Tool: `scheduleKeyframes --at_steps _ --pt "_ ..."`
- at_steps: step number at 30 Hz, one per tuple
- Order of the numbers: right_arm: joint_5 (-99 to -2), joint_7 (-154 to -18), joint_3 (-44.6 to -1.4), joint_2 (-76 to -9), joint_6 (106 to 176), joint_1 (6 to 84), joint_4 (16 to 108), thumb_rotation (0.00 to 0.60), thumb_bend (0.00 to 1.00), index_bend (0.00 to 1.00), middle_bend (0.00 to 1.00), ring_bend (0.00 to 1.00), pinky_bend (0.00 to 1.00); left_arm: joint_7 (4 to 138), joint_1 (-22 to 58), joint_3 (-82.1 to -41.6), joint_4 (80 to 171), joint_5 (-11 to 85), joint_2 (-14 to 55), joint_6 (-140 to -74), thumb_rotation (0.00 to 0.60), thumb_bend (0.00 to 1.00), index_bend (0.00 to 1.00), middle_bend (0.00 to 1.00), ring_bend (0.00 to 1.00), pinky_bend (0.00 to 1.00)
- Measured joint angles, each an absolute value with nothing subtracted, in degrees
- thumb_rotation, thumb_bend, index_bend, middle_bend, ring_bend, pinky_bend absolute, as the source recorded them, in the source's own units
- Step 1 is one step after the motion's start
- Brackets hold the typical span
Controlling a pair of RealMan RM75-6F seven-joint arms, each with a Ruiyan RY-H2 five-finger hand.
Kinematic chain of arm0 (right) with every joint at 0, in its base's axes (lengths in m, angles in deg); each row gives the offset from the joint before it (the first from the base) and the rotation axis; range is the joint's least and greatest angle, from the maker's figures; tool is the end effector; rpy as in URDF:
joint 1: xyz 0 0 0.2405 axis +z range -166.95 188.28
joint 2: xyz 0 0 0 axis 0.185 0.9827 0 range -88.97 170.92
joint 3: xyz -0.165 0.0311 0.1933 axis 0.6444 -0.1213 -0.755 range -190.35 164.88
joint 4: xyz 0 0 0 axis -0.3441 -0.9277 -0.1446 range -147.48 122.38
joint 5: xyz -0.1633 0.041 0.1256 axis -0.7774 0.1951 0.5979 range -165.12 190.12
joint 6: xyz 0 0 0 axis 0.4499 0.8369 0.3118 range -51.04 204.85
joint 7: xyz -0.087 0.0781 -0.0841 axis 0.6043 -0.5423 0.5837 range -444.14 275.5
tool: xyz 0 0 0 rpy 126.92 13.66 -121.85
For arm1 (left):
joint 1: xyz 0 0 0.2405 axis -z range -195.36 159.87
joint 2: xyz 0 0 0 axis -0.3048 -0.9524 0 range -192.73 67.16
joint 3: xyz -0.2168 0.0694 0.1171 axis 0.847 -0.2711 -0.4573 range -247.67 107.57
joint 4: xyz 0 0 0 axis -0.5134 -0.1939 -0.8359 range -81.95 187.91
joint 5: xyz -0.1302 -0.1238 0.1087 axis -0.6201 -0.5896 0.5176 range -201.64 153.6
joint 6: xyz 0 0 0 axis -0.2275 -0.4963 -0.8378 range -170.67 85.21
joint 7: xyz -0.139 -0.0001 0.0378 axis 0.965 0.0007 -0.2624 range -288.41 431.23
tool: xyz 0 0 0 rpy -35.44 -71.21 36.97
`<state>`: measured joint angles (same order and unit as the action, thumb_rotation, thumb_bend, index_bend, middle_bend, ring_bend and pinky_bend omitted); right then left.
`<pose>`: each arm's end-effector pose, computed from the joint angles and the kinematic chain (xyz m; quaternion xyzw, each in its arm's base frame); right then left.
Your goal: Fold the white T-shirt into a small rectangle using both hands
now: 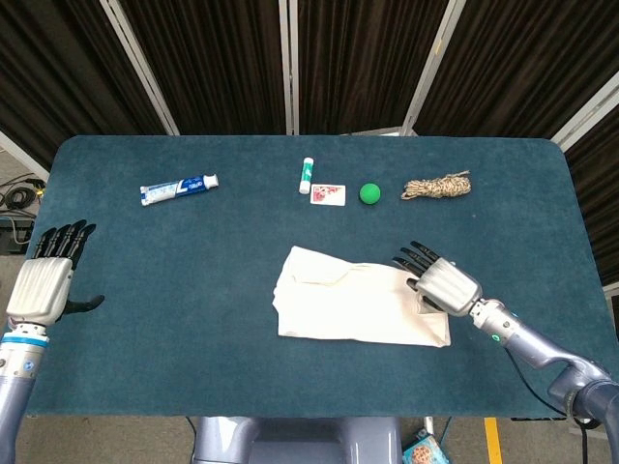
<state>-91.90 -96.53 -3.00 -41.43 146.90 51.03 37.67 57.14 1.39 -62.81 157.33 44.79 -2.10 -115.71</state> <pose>-0.2639 -0.3448 0.0551 0.8706 -0.1313 0.3121 0.3569 -0.2570 0.2583 0.1510 -0.6214 -0.4005 -0.3487 0.5761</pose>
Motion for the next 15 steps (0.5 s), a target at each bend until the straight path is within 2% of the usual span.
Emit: scheduleKeyframes --at_steps 5,15 --pt "-90.55 -92.63 -4.75 -39.84 143.79 52.88 42.49 0.600 0.40 0.72 0.10 0.00 0.00 57.94 1.39 -62.74 157.19 44.80 -2.43 -115.28 0.600 0.00 0.00 0.00 0.00 0.00" --pt "-89.86 -89.88 -6.58 -38.75 142.03 54.62 46.82 0.600 0.40 0.73 0.11 0.00 0.00 59.01 1.36 -62.64 157.20 44.92 -2.87 -114.92 0.600 0.00 0.00 0.00 0.00 0.00"
